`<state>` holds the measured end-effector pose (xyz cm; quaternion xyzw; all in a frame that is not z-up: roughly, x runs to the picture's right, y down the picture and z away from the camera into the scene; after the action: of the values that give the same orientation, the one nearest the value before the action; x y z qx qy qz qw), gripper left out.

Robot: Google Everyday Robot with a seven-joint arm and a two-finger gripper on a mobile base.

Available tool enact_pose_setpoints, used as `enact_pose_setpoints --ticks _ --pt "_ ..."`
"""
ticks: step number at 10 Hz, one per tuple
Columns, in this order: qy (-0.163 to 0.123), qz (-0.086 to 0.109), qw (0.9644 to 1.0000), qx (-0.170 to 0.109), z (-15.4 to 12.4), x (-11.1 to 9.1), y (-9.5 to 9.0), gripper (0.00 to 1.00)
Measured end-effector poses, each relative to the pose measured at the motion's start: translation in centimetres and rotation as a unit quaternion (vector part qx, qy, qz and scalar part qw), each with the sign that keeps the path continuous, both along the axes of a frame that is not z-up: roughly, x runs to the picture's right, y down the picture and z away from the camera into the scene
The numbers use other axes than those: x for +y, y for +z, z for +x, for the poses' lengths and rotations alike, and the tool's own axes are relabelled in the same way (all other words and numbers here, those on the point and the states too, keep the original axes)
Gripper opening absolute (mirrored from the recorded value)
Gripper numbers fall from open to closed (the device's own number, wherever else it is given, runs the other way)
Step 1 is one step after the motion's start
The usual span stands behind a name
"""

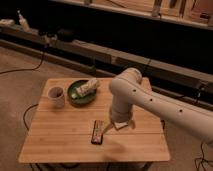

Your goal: Move the arm in a circular motion

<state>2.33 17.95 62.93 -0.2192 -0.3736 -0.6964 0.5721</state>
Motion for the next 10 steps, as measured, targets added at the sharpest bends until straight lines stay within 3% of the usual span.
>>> enact_pose_setpoints --ticks 2,4,7,10 --pt "-0.001 0.007 0.9991 -0.043 -3.5 -2.0 -0.8 0.8" --pt "0.001 0.027 0.9983 -0.051 -3.2 -5.9 1.5 0.8" --pt "0.002 0.073 0.997 0.026 5.4 -11.5 7.9 0.8" --pt "0.025 0.08 0.9921 0.094 10.8 -12.2 10.3 0.8"
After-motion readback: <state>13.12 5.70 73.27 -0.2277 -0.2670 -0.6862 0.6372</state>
